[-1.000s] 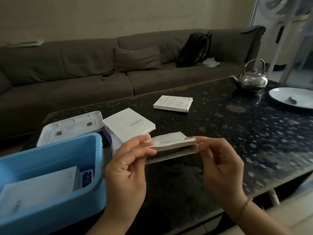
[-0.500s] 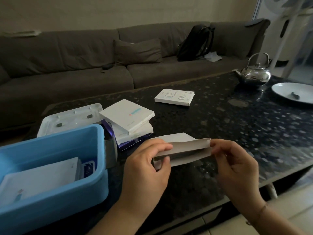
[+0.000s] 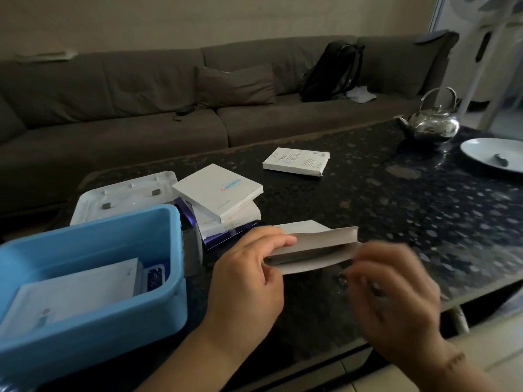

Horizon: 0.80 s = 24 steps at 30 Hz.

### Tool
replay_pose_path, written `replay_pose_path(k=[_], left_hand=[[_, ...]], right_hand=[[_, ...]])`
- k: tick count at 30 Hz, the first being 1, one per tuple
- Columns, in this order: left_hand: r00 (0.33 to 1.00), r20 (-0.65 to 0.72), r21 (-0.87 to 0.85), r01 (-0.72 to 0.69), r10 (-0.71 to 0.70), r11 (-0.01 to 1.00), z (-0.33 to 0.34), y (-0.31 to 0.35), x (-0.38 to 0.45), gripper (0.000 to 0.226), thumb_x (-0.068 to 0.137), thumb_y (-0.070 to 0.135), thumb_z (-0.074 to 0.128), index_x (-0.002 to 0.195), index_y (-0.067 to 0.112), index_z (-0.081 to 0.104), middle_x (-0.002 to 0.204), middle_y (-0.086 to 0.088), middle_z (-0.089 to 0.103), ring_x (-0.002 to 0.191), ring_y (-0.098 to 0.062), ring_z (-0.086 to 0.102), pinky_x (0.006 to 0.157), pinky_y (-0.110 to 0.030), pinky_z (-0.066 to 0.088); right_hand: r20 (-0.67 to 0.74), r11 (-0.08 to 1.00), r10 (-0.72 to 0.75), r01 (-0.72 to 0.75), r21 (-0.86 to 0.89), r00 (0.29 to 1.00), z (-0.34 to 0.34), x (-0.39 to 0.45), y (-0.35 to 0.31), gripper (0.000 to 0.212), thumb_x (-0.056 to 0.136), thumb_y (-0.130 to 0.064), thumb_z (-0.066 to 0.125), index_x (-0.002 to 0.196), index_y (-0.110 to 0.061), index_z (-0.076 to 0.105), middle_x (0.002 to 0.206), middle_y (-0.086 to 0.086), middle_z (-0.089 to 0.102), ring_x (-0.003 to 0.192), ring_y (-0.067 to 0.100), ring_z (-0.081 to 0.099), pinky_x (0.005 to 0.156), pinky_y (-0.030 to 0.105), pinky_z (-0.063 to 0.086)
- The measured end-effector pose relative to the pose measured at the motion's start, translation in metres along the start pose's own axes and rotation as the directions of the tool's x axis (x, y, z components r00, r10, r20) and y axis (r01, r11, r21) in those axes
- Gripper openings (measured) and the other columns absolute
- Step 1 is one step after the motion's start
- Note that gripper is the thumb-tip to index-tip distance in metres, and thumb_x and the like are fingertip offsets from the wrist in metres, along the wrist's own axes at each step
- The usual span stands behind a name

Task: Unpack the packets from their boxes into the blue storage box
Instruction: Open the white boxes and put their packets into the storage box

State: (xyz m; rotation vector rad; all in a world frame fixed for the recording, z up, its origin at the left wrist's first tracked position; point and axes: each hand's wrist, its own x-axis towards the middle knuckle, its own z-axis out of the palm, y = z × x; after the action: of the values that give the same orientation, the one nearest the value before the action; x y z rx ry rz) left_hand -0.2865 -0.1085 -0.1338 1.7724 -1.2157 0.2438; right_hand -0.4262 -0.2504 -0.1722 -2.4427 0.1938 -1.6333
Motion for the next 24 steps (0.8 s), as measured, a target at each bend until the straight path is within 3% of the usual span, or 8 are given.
replay_pose_path(k=[2,5,8,12,16,20,24], left_hand=[[1.000,0.002,-0.011,0.003,-0.003,1.000,0.000,0.000,0.000,0.054,0.078,-0.020,0.059,0.113,0.019,0.072,0.113,0.029,0.057,0.117,0.011,0.053,0.090,0.000,0.041],[1.000,0.006,-0.013,-0.001,0.002,1.000,0.001,0.000,0.000,0.054,0.077,-0.019,0.058,0.113,0.018,0.072,0.113,0.022,0.062,0.116,0.008,0.055,0.091,-0.004,0.044],[1.000,0.025,-0.016,-0.001,0.002,1.000,0.001,0.002,-0.002,0.055,0.077,-0.019,0.059,0.114,0.019,0.072,0.115,0.019,0.063,0.117,0.008,0.055,0.093,-0.004,0.043],[0.999,0.045,-0.025,-0.022,0.023,0.999,0.002,0.002,-0.002,0.055,0.077,-0.017,0.057,0.117,0.018,0.070,0.116,0.022,0.060,0.119,0.011,0.052,0.094,-0.002,0.040],[0.996,0.079,-0.018,-0.027,0.029,0.999,0.003,0.002,-0.003,0.055,0.076,-0.014,0.056,0.118,0.019,0.070,0.120,0.015,0.064,0.119,0.005,0.054,0.097,-0.006,0.042],[0.993,0.114,-0.039,0.002,0.003,0.999,0.002,0.000,-0.005,0.054,0.079,-0.011,0.060,0.121,0.022,0.068,0.123,0.018,0.062,0.123,0.006,0.051,0.097,-0.005,0.041],[0.990,0.139,-0.041,-0.004,0.010,0.999,0.003,0.002,-0.007,0.052,0.078,-0.004,0.058,0.121,0.023,0.068,0.122,0.021,0.060,0.124,0.007,0.048,0.098,-0.007,0.043]], right_hand=[[0.117,0.996,-0.065,0.071,-0.046,0.991,0.001,-0.004,-0.012,0.010,0.084,-0.012,0.065,0.084,-0.010,0.075,0.100,0.002,0.072,0.076,0.015,0.068,0.057,0.034,0.053],[0.201,0.987,0.005,0.028,-0.161,0.980,0.008,-0.008,-0.018,0.020,0.088,-0.025,0.062,0.099,-0.015,0.076,0.112,-0.003,0.071,0.075,0.012,0.071,0.052,0.029,0.054],[0.257,0.949,0.088,-0.002,-0.316,0.962,0.012,-0.004,-0.018,0.032,0.087,-0.035,0.061,0.109,-0.016,0.074,0.112,-0.004,0.069,0.070,0.012,0.069,0.046,0.022,0.048],[0.330,0.895,0.161,0.003,-0.446,0.930,0.016,-0.006,-0.022,0.043,0.084,-0.042,0.057,0.117,-0.015,0.069,0.111,0.001,0.065,0.066,0.017,0.066,0.041,0.027,0.045],[0.336,0.884,0.175,0.002,-0.468,0.926,0.021,-0.008,-0.022,0.036,0.079,-0.034,0.062,0.110,-0.017,0.068,0.103,0.003,0.062,0.063,0.021,0.062,0.038,0.031,0.045],[0.284,0.902,0.064,0.066,-0.428,0.957,0.017,-0.012,-0.017,0.018,0.079,-0.018,0.068,0.096,-0.016,0.074,0.097,0.005,0.065,0.062,0.022,0.062,0.038,0.031,0.043],[0.306,0.906,-0.025,0.151,-0.396,0.952,0.015,-0.023,-0.008,0.016,0.079,-0.012,0.069,0.093,-0.016,0.076,0.106,0.003,0.072,0.056,0.022,0.064,0.038,0.033,0.044]])
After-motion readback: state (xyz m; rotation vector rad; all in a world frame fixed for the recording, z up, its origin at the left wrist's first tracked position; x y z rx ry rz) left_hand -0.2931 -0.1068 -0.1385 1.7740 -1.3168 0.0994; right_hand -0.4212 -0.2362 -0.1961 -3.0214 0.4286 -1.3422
